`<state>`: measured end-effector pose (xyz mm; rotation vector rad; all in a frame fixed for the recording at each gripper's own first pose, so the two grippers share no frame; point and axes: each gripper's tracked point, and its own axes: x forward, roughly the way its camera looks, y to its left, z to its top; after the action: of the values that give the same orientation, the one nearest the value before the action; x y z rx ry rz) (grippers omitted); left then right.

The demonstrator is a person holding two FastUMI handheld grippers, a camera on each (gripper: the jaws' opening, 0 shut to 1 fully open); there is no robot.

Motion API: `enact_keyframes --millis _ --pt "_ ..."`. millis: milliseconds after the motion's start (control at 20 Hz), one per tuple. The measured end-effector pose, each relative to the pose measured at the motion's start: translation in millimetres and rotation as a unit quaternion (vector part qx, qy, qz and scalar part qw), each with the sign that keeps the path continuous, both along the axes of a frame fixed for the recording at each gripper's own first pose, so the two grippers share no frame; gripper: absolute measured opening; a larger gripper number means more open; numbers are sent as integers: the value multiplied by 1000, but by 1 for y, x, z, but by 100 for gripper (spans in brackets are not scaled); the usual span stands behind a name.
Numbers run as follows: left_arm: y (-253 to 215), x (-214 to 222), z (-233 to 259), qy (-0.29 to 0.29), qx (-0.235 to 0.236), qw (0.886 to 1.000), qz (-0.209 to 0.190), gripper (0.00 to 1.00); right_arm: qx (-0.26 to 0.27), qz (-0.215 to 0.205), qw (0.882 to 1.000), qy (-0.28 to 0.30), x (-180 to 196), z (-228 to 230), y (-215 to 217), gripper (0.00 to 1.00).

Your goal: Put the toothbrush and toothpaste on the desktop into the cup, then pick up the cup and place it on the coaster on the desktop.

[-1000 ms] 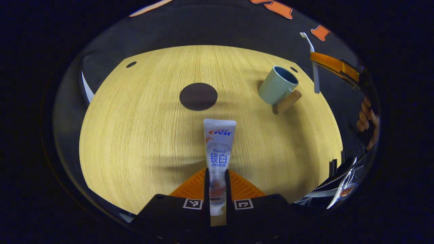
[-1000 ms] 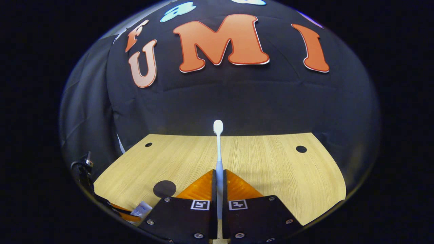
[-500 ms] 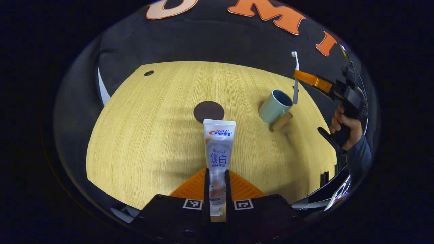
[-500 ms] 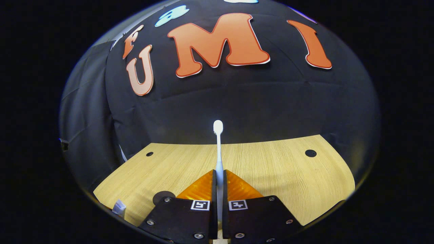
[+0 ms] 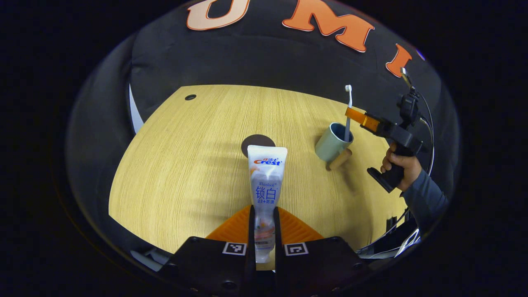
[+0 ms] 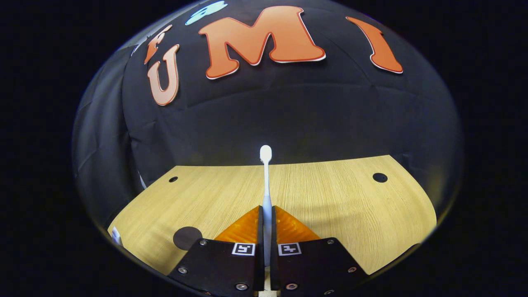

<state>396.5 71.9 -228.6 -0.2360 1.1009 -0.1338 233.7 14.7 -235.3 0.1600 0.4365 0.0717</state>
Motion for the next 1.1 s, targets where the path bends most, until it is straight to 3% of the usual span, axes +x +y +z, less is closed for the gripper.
enact_keyframes --millis 550,1100 --pt "-31 33 8 -19 -14 999 -34 19 -32 -21 999 6 -18 -8 6 9" --pt "-34 60 -10 -41 -30 997 -51 19 -41 -31 998 19 -40 4 -2 12"
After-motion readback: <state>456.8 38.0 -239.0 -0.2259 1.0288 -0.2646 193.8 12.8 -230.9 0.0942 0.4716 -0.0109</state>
